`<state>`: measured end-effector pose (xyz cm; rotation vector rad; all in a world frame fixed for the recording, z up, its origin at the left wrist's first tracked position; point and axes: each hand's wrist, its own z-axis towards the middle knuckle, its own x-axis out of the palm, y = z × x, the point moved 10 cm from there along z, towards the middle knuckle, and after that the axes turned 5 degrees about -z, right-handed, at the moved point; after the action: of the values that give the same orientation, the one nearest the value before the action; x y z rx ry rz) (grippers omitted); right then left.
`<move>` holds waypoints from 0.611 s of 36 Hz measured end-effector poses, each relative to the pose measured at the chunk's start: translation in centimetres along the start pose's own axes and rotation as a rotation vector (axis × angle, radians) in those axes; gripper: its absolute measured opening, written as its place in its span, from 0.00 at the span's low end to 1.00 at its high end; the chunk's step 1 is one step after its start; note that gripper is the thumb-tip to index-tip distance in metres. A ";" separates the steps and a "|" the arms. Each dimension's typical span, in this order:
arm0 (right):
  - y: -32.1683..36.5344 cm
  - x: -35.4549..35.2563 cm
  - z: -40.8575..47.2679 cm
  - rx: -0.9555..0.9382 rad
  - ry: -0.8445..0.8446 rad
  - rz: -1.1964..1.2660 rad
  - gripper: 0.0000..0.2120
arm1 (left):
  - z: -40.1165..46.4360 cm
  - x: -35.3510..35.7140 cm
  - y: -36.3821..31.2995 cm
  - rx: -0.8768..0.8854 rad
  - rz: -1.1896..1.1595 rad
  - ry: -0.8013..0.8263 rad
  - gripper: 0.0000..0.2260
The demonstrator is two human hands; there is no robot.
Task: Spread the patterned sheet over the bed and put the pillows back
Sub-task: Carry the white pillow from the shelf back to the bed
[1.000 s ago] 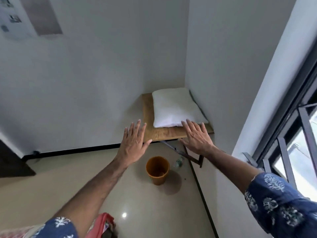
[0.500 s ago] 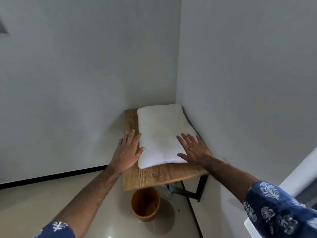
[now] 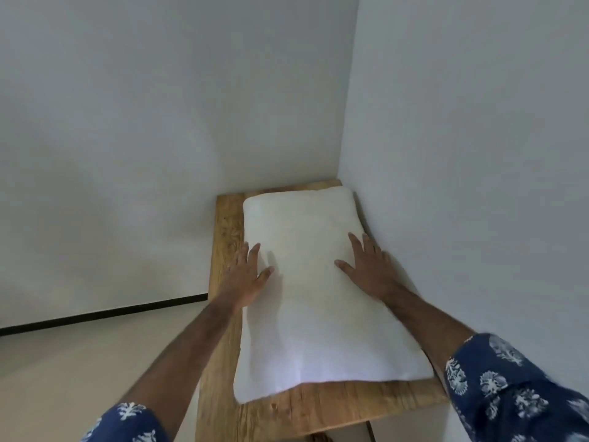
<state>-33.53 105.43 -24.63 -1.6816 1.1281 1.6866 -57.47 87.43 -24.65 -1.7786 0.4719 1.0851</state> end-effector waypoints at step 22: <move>0.4 2.4 8.1 0.219 -0.042 0.481 0.52 | 3.7 2.3 4.3 -0.269 -0.716 -0.293 0.25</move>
<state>-38.69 111.39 -27.78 -1.3010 1.7299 1.7768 -61.02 89.01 -29.38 -1.7582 -0.4853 0.8826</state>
